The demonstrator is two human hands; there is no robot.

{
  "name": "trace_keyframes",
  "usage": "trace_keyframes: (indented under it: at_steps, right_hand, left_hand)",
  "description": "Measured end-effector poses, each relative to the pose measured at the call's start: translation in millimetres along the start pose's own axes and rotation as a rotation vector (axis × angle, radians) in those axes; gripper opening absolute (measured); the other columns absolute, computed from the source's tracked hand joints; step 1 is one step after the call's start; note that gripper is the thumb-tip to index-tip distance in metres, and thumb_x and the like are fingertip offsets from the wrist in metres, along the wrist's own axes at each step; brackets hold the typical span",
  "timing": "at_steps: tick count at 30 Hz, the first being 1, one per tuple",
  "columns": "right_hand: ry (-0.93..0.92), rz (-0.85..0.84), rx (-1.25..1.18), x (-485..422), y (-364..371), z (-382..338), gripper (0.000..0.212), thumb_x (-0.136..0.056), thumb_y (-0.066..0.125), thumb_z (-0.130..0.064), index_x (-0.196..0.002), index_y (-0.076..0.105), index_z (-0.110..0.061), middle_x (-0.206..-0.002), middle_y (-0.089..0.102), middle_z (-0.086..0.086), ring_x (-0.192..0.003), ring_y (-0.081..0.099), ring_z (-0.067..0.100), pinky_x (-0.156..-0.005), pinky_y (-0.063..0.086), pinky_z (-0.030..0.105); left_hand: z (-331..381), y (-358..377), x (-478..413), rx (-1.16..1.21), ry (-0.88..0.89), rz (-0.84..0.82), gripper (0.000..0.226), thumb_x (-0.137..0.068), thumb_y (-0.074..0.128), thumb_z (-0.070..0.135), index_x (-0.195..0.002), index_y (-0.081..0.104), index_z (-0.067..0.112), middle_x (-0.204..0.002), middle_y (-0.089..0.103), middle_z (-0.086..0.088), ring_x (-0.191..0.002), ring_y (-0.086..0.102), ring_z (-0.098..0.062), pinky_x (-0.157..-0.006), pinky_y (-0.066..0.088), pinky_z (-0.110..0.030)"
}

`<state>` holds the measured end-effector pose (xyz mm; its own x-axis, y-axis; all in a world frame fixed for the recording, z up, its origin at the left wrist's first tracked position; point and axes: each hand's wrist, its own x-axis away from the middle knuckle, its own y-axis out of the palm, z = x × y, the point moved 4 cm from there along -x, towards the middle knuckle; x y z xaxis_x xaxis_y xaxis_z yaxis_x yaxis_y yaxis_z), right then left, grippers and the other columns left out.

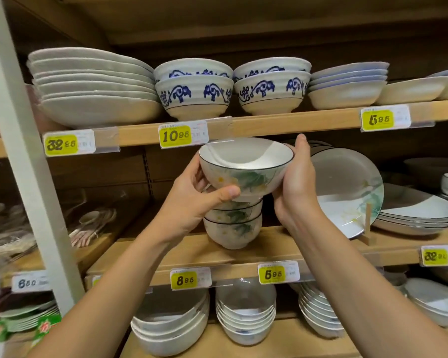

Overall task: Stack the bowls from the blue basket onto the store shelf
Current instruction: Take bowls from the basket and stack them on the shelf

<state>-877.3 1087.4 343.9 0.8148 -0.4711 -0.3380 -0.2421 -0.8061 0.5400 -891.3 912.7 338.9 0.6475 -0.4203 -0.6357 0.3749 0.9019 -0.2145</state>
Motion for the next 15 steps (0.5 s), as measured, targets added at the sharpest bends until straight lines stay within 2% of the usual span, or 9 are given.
trace_keyframes:
  at_steps: [5,8,10,12,15]
  right_hand:
    - [-0.025,0.035,0.026,-15.2,3.1,13.7,0.062,-0.097,0.029,-0.059,-0.130,0.056,-0.014,-0.112,0.071,0.006,-0.107,0.065,0.018,-0.099,0.050,0.040]
    - [-0.040,0.086,0.025,-26.2,4.8,19.4,0.066,-0.093,0.029,-0.065,-0.125,0.060,-0.016,-0.107,0.073,0.002,-0.105,0.066,0.016,-0.102,0.048,0.041]
    - [-0.074,0.117,0.040,-32.2,6.2,21.3,0.066,-0.092,0.027,-0.068,-0.112,0.065,-0.018,-0.096,0.074,-0.003,-0.097,0.067,0.011,-0.098,0.049,0.037]
    - [-0.115,0.121,0.062,-38.3,9.8,21.9,0.062,-0.092,0.026,-0.068,-0.098,0.066,-0.021,-0.086,0.074,-0.006,-0.091,0.067,0.008,-0.087,0.050,0.028]
    - [-0.170,0.025,0.129,-44.8,15.3,25.6,0.065,-0.093,0.025,-0.066,-0.115,0.063,-0.019,-0.104,0.072,0.001,-0.104,0.064,0.011,-0.087,0.048,0.023]
  left_hand:
    - [-14.4,-11.4,-14.6,-0.025,-0.014,0.004,0.086,-0.066,0.083,0.023,-0.142,0.043,0.019,-0.138,0.057,0.001,-0.128,0.053,-0.014,-0.107,0.044,-0.035]
    - [-21.5,-18.4,-26.3,-0.086,-0.027,0.039,0.084,-0.062,0.086,0.032,-0.136,0.047,0.022,-0.136,0.058,0.006,-0.129,0.052,-0.010,-0.111,0.041,-0.039]
    - [-27.2,-23.6,-33.7,-0.109,-0.054,0.075,0.078,-0.057,0.087,0.040,-0.126,0.052,0.030,-0.128,0.063,0.012,-0.123,0.055,-0.004,-0.109,0.043,-0.036]
    - [-32.3,-26.8,-41.3,-0.129,-0.062,0.087,0.077,-0.057,0.086,0.041,-0.126,0.052,0.030,-0.125,0.065,0.012,-0.119,0.058,-0.003,-0.105,0.046,-0.033]
    - [-37.8,-30.5,-51.1,-0.133,-0.047,0.096,0.085,-0.061,0.087,0.031,-0.136,0.048,0.015,-0.127,0.065,0.002,-0.119,0.059,-0.008,-0.105,0.046,-0.034]
